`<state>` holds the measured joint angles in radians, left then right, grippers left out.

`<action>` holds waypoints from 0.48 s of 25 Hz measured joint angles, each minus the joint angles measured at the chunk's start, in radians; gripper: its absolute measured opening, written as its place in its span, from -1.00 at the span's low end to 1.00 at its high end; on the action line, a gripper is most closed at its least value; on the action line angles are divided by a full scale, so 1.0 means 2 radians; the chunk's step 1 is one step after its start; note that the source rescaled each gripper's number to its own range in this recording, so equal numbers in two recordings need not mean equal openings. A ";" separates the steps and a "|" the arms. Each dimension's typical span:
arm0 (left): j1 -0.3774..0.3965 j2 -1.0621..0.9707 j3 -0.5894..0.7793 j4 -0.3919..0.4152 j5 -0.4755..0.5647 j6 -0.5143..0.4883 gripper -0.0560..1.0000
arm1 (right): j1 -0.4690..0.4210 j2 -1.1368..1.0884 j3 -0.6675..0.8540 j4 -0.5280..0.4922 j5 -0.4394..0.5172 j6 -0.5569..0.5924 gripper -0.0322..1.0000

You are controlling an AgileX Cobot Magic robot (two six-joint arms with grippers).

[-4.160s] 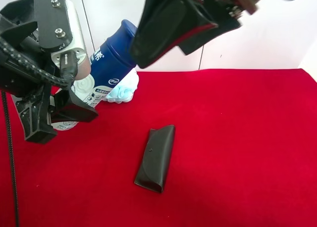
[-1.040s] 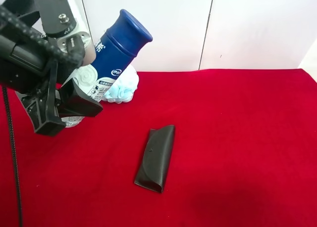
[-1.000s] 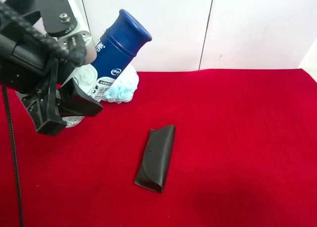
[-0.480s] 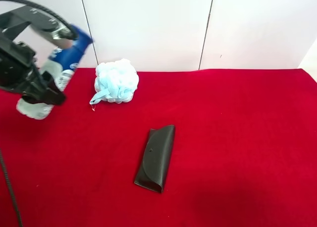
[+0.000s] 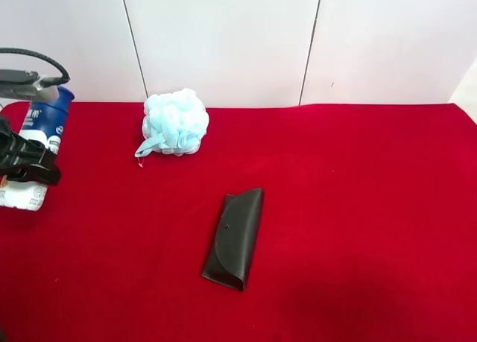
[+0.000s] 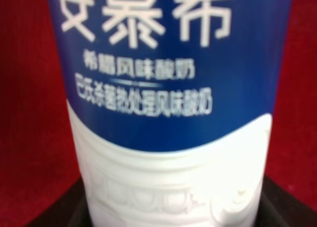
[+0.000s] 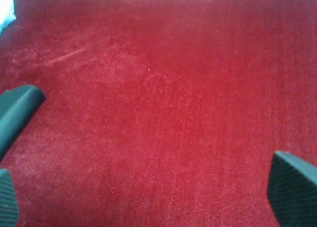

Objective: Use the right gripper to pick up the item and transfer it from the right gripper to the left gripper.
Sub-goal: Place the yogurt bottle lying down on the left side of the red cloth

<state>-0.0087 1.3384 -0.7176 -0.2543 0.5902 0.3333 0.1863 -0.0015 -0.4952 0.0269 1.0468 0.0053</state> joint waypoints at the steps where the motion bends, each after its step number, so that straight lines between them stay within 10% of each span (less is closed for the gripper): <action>1: 0.001 0.010 0.000 -0.003 -0.004 0.000 -0.67 | 0.000 0.000 0.000 0.000 0.000 0.000 1.00; 12: 0.002 0.126 0.000 -0.009 -0.032 -0.021 -0.67 | 0.000 0.000 0.000 0.000 0.000 0.000 1.00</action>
<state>-0.0039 1.5902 -0.7176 -0.2732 0.5259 0.2921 0.1863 -0.0015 -0.4952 0.0269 1.0468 0.0053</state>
